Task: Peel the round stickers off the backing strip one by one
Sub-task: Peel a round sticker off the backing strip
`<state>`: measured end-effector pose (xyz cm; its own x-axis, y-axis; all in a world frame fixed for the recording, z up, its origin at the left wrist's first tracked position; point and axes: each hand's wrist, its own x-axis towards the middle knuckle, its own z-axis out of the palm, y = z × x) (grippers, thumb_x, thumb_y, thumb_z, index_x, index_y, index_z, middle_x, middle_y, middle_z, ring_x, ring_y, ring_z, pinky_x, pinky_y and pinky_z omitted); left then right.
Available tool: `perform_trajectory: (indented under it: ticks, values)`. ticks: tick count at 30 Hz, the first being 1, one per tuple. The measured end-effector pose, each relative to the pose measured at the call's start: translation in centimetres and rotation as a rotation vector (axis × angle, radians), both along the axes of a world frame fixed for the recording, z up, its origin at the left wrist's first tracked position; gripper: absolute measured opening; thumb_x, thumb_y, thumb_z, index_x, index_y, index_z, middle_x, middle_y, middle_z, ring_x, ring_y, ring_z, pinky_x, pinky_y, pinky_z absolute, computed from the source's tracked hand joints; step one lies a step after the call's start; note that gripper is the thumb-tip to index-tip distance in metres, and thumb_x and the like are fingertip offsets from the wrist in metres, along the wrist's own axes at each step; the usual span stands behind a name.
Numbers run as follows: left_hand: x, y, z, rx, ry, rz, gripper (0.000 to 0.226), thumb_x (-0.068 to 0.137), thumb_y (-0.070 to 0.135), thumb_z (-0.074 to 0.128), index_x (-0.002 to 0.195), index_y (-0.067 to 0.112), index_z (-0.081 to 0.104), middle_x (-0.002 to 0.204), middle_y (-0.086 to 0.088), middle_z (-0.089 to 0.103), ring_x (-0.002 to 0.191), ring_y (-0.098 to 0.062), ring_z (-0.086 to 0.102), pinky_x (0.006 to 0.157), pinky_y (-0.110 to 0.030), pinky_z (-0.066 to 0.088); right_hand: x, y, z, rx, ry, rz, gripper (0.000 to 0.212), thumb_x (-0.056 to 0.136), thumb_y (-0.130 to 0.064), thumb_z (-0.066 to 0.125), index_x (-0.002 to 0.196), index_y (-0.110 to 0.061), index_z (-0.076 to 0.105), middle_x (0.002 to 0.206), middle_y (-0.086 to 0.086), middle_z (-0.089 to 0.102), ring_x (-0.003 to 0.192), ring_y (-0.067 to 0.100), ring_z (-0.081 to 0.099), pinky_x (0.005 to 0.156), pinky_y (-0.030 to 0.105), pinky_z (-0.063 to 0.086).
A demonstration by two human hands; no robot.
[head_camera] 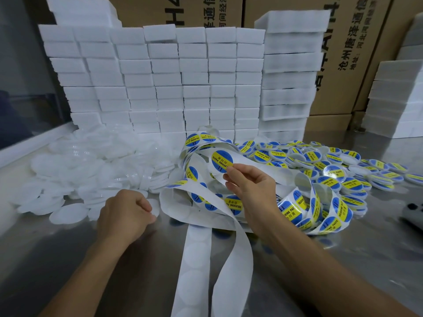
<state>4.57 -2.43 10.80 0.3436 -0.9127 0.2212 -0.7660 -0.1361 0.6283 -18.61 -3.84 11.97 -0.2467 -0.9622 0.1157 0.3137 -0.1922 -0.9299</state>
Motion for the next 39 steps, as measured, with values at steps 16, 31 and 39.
perform_trajectory:
  ticks: [16,31,39]
  values:
    - [-0.3,-0.4,2.3,-0.213,1.186,-0.261,0.010,0.085,0.002,0.066,0.088,0.012,0.068,0.066,0.004,0.070,0.066,-0.012,0.060,0.065,-0.025,0.053,0.3,1.0,1.0,-0.046,0.034,0.102,0.007,0.086,-0.014,0.073,0.084,-0.020,0.070,0.083,-0.005,0.071,0.073,0.010,0.069,0.063,0.024,0.053]
    - [-3.9,0.4,1.8,-0.193,1.334,-0.601,0.025,0.096,0.004,0.044,0.108,0.003,0.065,0.102,-0.012,0.075,0.087,-0.025,0.073,0.065,-0.030,0.059,1.8,2.7,1.5,-0.213,0.177,0.271,0.030,0.080,-0.009,0.080,0.099,-0.021,0.061,0.089,0.004,0.077,0.076,0.011,0.072,0.065,0.017,0.052]
    - [-4.3,0.3,1.3,-0.201,1.319,-0.609,0.035,0.071,0.008,0.066,0.106,0.001,0.069,0.101,-0.017,0.074,0.089,-0.028,0.073,0.068,-0.029,0.059,1.8,2.6,1.3,-0.198,0.192,0.241,0.028,0.078,-0.009,0.081,0.096,-0.021,0.063,0.088,0.008,0.077,0.075,0.014,0.072,0.067,0.019,0.054]
